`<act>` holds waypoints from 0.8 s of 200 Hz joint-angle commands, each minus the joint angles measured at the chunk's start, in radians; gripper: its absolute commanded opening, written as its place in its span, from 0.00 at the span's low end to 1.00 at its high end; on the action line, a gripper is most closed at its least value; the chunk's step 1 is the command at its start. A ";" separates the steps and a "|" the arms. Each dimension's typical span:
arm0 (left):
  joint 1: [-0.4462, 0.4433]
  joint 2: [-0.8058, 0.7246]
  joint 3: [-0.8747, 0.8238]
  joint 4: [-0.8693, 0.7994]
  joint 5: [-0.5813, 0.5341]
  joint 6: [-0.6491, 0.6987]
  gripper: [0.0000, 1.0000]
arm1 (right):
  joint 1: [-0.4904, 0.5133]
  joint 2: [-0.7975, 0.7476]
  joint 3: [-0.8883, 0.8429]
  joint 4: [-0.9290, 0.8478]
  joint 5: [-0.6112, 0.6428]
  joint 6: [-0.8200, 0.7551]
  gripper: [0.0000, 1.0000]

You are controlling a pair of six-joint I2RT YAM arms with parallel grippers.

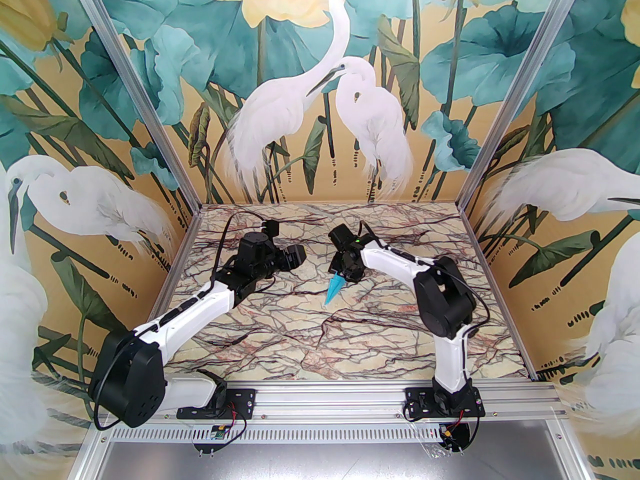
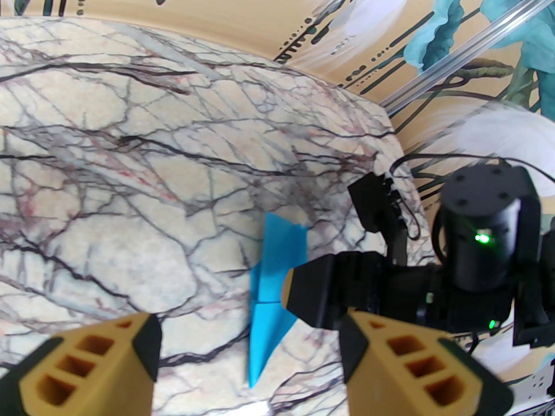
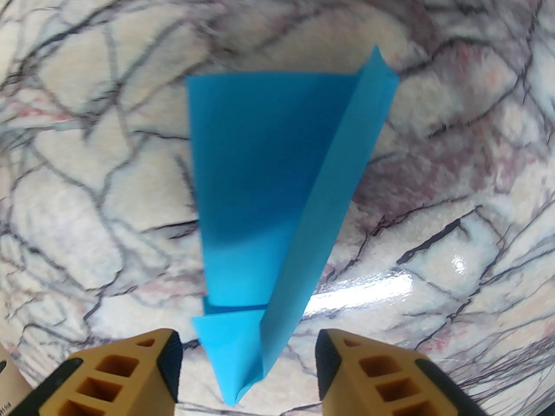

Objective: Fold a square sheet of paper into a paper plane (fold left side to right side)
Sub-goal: Pick up the paper plane at the center of the table.

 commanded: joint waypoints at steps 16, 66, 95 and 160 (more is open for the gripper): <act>0.006 -0.054 -0.008 -0.078 -0.069 0.081 0.76 | 0.013 0.020 0.038 -0.069 0.060 0.048 0.37; 0.005 -0.063 -0.001 -0.076 -0.111 0.086 0.77 | 0.028 -0.026 0.057 -0.071 0.034 0.000 0.00; 0.005 -0.095 0.002 -0.082 -0.172 0.067 0.82 | 0.040 -0.152 0.037 0.050 -0.044 -0.107 0.00; 0.004 -0.146 0.002 -0.098 -0.275 0.053 0.89 | 0.001 -0.366 -0.330 0.394 -0.361 -0.258 0.00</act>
